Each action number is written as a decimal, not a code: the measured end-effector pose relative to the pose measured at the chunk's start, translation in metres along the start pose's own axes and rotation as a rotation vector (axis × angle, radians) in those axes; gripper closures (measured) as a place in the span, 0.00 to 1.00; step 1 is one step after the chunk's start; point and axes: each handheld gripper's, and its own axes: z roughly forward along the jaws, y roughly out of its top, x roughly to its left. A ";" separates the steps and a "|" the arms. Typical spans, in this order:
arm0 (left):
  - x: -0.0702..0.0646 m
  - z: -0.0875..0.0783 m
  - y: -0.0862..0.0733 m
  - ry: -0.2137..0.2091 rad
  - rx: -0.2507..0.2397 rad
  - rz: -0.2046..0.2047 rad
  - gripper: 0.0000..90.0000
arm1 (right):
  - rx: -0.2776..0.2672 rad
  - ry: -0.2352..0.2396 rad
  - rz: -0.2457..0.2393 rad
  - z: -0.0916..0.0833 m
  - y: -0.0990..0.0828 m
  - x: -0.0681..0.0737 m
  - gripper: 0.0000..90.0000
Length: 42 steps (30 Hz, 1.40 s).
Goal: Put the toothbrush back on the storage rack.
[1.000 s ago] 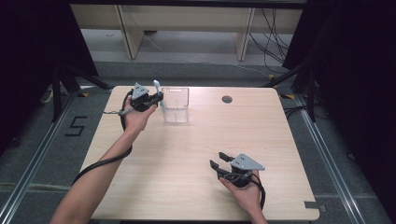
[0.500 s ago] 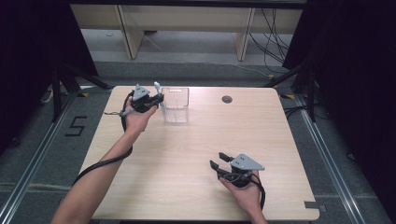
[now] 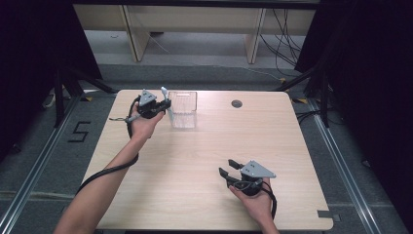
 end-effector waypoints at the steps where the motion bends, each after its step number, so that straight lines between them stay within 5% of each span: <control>1: 0.000 0.000 0.000 -0.001 0.000 -0.002 0.92 | -0.001 0.001 0.001 0.000 0.000 0.000 0.55; 10: 0.000 0.002 -0.002 0.002 0.002 -0.006 0.92 | 0.004 0.009 0.032 0.001 -0.001 0.002 0.55; 12: 0.000 0.002 -0.002 0.002 0.003 -0.006 0.92 | 0.007 0.002 0.004 0.000 0.000 0.000 0.55; 21: -0.001 0.002 -0.002 0.004 0.004 -0.002 0.92 | 0.000 0.007 0.027 0.001 -0.001 0.002 0.55; 42: 0.000 0.005 -0.004 0.011 0.017 -0.002 0.91 | -0.008 0.002 -0.008 0.002 -0.001 0.001 0.55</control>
